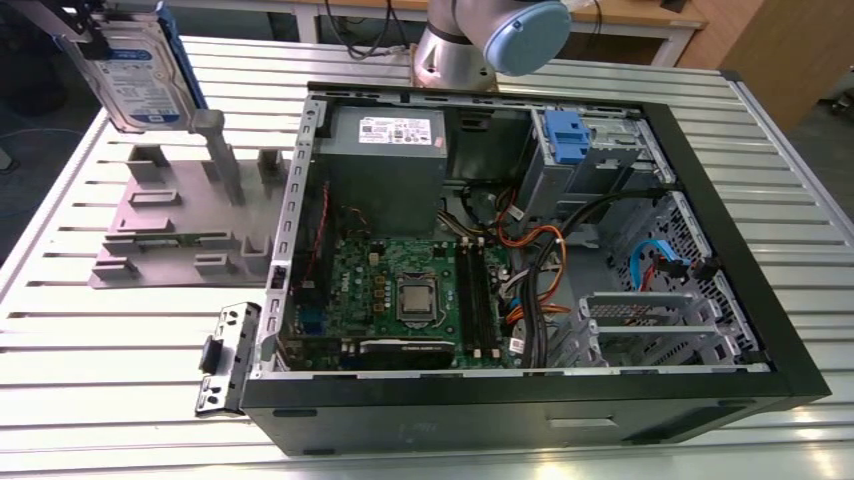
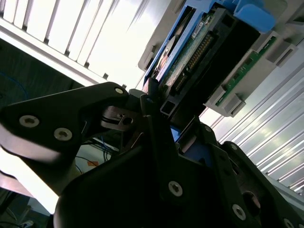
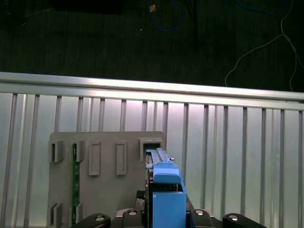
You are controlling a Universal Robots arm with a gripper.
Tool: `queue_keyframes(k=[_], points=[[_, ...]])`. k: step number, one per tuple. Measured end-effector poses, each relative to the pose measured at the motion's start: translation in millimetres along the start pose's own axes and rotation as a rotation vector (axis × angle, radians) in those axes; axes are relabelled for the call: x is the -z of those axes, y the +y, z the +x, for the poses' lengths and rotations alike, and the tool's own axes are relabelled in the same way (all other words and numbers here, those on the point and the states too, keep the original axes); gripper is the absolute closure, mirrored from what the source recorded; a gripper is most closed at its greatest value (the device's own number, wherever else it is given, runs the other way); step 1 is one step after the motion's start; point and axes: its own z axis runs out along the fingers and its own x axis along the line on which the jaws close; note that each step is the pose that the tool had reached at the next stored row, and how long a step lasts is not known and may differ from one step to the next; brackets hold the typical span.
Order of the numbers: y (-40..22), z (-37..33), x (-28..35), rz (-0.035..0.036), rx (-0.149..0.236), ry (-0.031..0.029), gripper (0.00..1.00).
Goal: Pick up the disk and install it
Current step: 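Pick up the disk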
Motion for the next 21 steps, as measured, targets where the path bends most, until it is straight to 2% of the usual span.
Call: queue_keyframes(k=[21], points=[[0.2,-0.5,5.4,0.0,0.0,0.0,0.64]])
